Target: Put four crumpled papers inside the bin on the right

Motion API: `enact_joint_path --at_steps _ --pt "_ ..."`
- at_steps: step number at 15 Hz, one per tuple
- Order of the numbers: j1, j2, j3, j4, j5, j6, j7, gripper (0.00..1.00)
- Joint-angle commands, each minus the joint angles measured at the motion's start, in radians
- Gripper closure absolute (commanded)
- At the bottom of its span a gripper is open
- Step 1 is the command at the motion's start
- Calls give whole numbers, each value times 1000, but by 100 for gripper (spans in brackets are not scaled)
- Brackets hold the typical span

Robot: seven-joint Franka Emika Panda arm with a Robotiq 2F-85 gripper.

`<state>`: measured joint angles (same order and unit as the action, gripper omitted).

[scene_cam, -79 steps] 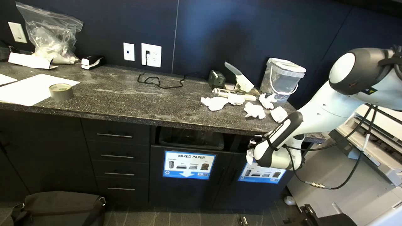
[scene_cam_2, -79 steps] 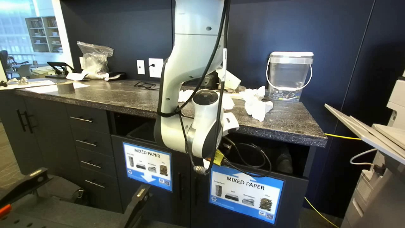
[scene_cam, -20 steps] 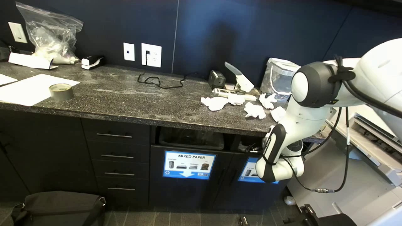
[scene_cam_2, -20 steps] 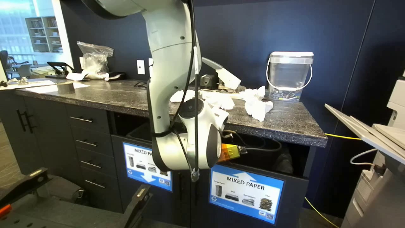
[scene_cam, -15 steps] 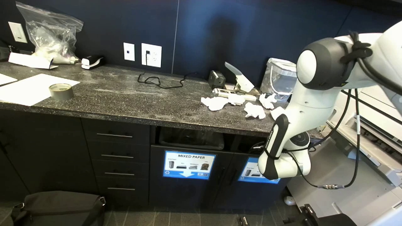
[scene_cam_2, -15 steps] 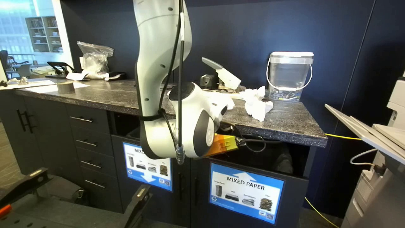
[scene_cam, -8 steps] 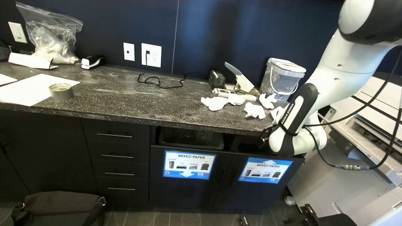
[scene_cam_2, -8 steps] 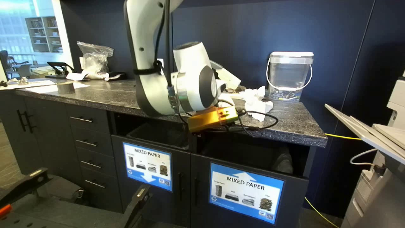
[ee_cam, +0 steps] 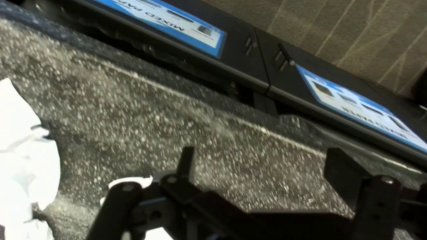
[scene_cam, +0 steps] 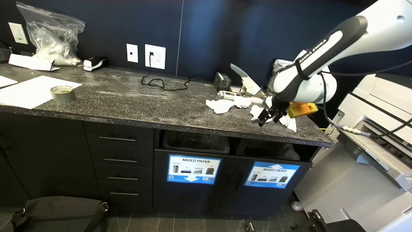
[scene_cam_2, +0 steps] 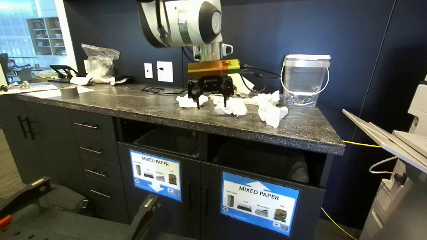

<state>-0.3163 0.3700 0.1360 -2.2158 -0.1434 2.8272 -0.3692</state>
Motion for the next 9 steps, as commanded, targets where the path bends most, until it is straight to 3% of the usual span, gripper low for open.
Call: enact_joint_path --at_steps 1,5,9 --pt "28 34 33 179 155 -159 -50 0" --pt "120 108 -2 355 210 -262 48 0" --pt "232 203 -68 537 182 -410 265 0"
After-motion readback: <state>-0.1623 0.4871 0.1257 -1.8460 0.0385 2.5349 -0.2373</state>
